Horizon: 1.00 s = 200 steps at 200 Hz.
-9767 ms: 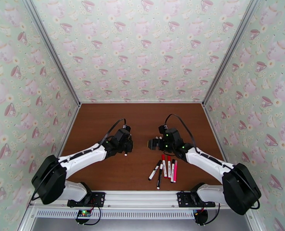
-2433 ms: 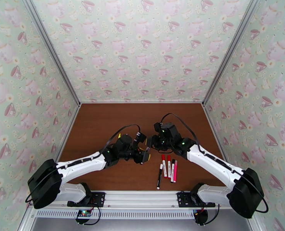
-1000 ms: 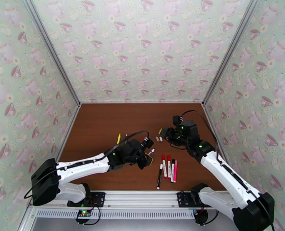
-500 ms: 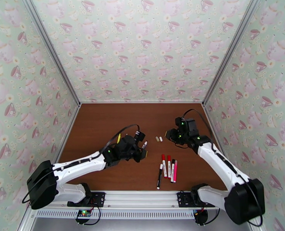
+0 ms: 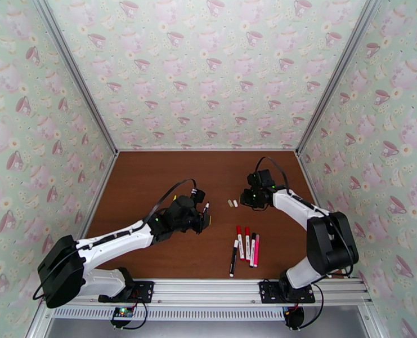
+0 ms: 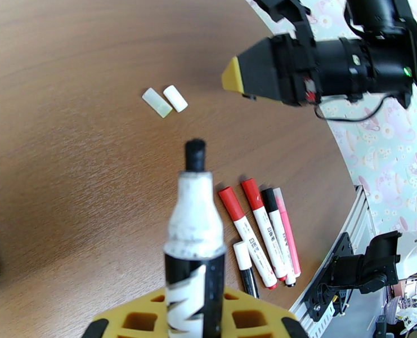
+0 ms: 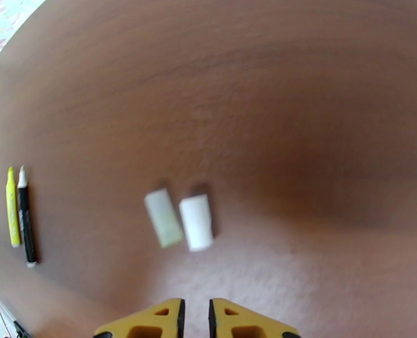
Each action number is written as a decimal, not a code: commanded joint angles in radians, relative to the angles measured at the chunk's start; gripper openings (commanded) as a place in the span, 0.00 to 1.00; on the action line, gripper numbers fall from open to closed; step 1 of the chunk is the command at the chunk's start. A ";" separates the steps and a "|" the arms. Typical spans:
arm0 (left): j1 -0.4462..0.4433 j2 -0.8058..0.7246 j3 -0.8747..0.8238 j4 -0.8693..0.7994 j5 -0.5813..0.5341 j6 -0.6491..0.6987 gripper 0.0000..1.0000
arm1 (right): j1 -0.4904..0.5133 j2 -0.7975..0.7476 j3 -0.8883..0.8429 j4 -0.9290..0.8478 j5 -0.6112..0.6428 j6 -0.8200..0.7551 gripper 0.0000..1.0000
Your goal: Open the pen caps
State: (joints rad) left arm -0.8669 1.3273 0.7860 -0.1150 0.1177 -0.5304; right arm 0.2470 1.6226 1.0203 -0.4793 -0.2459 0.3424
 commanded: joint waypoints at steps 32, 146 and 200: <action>0.006 0.005 -0.009 0.027 -0.015 -0.004 0.12 | -0.009 0.112 0.083 -0.002 -0.009 -0.065 0.12; 0.006 0.049 0.010 0.021 0.010 0.004 0.12 | -0.010 0.244 0.170 -0.056 -0.026 -0.087 0.20; 0.006 0.056 0.009 0.024 0.013 0.000 0.13 | -0.010 0.264 0.169 -0.053 -0.030 -0.085 0.23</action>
State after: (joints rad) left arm -0.8669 1.3720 0.7849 -0.1081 0.1181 -0.5320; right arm 0.2413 1.8706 1.1606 -0.5137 -0.2584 0.2726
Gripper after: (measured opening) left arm 0.186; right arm 0.221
